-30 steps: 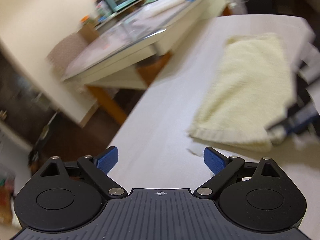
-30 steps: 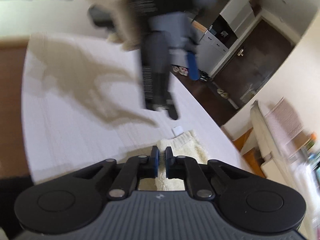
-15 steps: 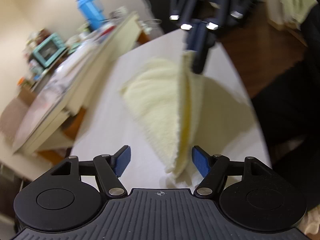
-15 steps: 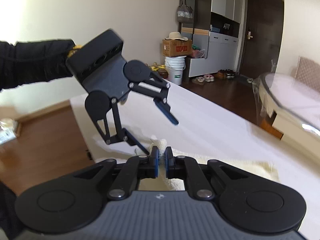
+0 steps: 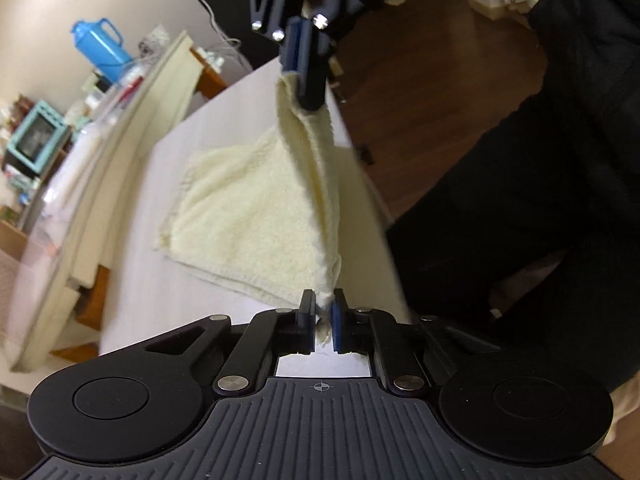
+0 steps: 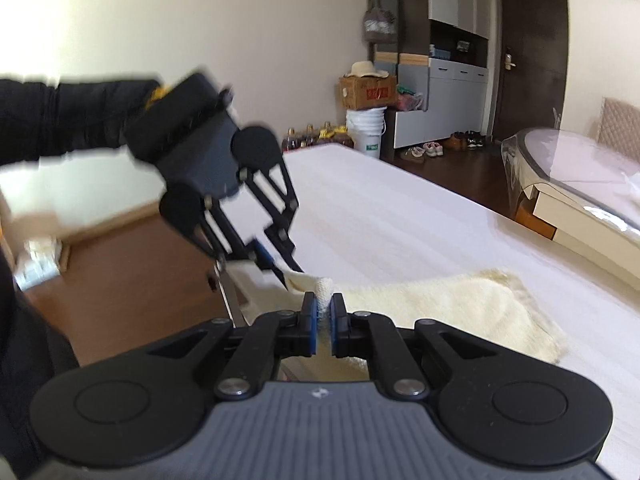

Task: Fold towel
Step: 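Grasp the strip end with the left gripper while the right gripper grasps the other end, then fold the strip in half with the right gripper toward the left gripper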

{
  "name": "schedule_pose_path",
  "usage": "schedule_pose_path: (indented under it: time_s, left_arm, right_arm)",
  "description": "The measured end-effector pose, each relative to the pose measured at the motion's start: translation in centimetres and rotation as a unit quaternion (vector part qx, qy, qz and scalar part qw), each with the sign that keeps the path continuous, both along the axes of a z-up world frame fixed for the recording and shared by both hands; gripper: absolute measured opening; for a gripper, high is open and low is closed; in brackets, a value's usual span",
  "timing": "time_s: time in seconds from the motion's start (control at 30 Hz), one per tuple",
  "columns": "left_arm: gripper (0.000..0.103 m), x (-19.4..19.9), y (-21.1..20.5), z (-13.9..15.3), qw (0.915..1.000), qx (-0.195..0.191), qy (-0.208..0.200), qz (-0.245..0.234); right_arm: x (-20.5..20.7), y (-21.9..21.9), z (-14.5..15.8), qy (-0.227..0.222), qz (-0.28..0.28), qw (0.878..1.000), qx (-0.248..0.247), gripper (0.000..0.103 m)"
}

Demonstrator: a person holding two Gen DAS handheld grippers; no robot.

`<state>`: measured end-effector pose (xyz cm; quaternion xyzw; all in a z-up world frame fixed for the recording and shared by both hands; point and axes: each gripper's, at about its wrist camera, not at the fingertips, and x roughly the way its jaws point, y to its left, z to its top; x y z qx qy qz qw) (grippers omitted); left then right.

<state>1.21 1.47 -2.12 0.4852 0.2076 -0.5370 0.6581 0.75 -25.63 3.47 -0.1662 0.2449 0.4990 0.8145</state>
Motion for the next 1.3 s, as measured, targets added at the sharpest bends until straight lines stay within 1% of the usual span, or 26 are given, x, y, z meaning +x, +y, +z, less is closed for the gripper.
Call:
schedule_pose_path:
  time_s: [0.07, 0.13, 0.23, 0.27, 0.4, 0.5, 0.57, 0.6, 0.63, 0.67, 0.77, 0.83, 0.9, 0.97, 1.03, 1.13, 1.23, 1.3]
  left_arm:
    - [0.007, -0.2, -0.5, 0.1, 0.9999, 0.004, 0.008, -0.005]
    - [0.007, -0.1, -0.9, 0.0, 0.9998, 0.012, 0.013, -0.008]
    - [0.007, 0.3, -1.3, 0.2, 0.9996, 0.015, 0.023, -0.007]
    - [0.007, 0.5, -1.5, 0.3, 0.9995, 0.016, 0.027, -0.006]
    - [0.007, 1.1, -1.8, 0.7, 0.999, 0.017, 0.041, 0.001]
    - [0.007, 1.1, -2.3, 1.0, 0.9987, 0.017, 0.048, 0.006]
    - [0.008, 0.9, -2.8, 1.1, 0.9987, 0.02, 0.046, 0.007]
    - [0.008, 0.8, -2.9, 1.1, 0.9986, 0.024, 0.046, 0.007]
    - [0.008, 0.6, -3.1, 1.1, 0.9986, 0.026, 0.046, 0.008]
    - [0.008, 0.3, -3.2, 1.3, 0.9985, 0.027, 0.048, 0.007]
    - [0.008, -0.7, -3.2, 1.9, 0.9978, 0.031, 0.058, 0.004]
    - [0.008, -1.7, -3.6, 2.6, 0.9965, 0.04, 0.073, -0.011]
    - [0.008, -1.8, -4.0, 3.4, 0.9959, 0.042, 0.079, -0.013]
    - [0.008, -1.0, -4.5, 4.1, 0.9966, 0.035, 0.074, -0.001]
    - [0.008, 1.1, -4.9, 5.0, 0.9972, 0.024, 0.065, 0.028]
    - [0.008, 4.6, -5.6, 5.8, 0.995, -0.002, 0.066, 0.076]
    - [0.008, 8.3, -6.5, 5.9, 0.991, -0.01, 0.06, 0.119]
    - [0.008, 10.6, -7.0, 5.6, 0.9889, -0.008, 0.06, 0.136]
  right_arm:
    - [-1.6, 0.5, -1.2, -0.027, -0.001, 0.999, -0.033, 0.009]
    - [-3.3, 0.7, -2.5, -0.045, -0.007, 0.998, -0.05, 0.011]
    - [-4.6, 1.4, -3.9, -0.068, -0.02, 0.995, -0.066, 0.021]
    - [-5.2, 1.7, -4.4, -0.081, -0.028, 0.994, -0.072, 0.027]
    - [-7.6, 2.9, -5.7, -0.138, -0.043, 0.985, -0.094, 0.029]
    - [-9.2, 3.4, -6.5, -0.176, -0.054, 0.977, -0.109, 0.029]
    - [-9.8, 3.7, -6.7, -0.195, -0.061, 0.973, -0.109, 0.027]
    - [-9.9, 3.7, -6.8, -0.198, -0.063, 0.972, -0.111, 0.022]
    - [-9.9, 3.7, -6.9, -0.201, -0.066, 0.971, -0.113, 0.012]
    - [-9.9, 3.8, -6.9, -0.201, -0.068, 0.97, -0.115, 0.007]
    - [-10.2, 3.4, -6.6, -0.195, -0.048, 0.972, -0.126, 0.006]
    - [-10.0, 3.0, -5.8, -0.176, -0.026, 0.976, -0.128, 0.006]
    - [-9.3, 2.1, -4.2, -0.154, -0.004, 0.98, -0.126, 0.006]
    - [-7.8, 1.1, -2.6, -0.137, -0.007, 0.985, -0.107, 0.006]
    - [-5.8, 0.3, -1.4, -0.13, -0.02, 0.987, -0.092, 0.006]
    - [-0.8, -1.1, 0.0, -0.114, -0.054, 0.99, -0.067, 0.006]
    - [3.6, -1.6, 0.1, -0.097, -0.084, 0.99, -0.057, 0.006]
    - [6.4, -1.8, -0.3, -0.081, -0.101, 0.99, -0.05, 0.006]
